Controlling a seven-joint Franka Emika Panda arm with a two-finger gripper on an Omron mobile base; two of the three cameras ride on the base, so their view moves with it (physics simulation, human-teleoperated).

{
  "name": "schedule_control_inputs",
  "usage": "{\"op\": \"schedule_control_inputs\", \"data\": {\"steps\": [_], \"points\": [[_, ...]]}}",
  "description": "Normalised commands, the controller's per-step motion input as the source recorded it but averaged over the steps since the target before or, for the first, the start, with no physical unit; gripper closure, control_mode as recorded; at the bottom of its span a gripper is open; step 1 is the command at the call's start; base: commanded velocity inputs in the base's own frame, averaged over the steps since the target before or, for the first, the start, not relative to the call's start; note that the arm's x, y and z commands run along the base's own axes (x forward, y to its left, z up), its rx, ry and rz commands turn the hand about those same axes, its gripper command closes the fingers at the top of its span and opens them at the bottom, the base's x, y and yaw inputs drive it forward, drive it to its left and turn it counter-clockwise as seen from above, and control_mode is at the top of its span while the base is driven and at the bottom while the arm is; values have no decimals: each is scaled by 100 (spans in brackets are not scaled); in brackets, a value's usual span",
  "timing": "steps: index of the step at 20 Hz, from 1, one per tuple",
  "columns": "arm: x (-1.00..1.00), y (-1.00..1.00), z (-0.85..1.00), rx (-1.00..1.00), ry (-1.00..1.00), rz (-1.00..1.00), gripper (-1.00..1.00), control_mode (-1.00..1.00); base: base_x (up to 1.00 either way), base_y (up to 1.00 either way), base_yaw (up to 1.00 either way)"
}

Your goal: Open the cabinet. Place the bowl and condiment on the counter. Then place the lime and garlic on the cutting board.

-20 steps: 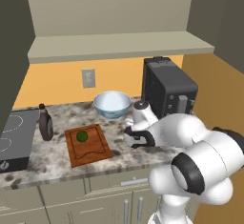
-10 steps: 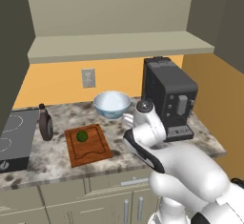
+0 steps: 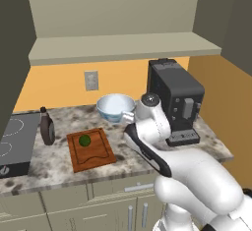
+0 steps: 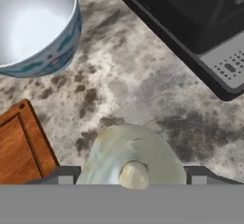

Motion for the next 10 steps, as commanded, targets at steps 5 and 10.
{"op": "schedule_control_inputs", "data": {"steps": [5,10], "points": [[-27,47,0,0,0,27,100,-100,0,0,0],[-35,41,0,-1,0,26,100,-100,0,0,0]]}}
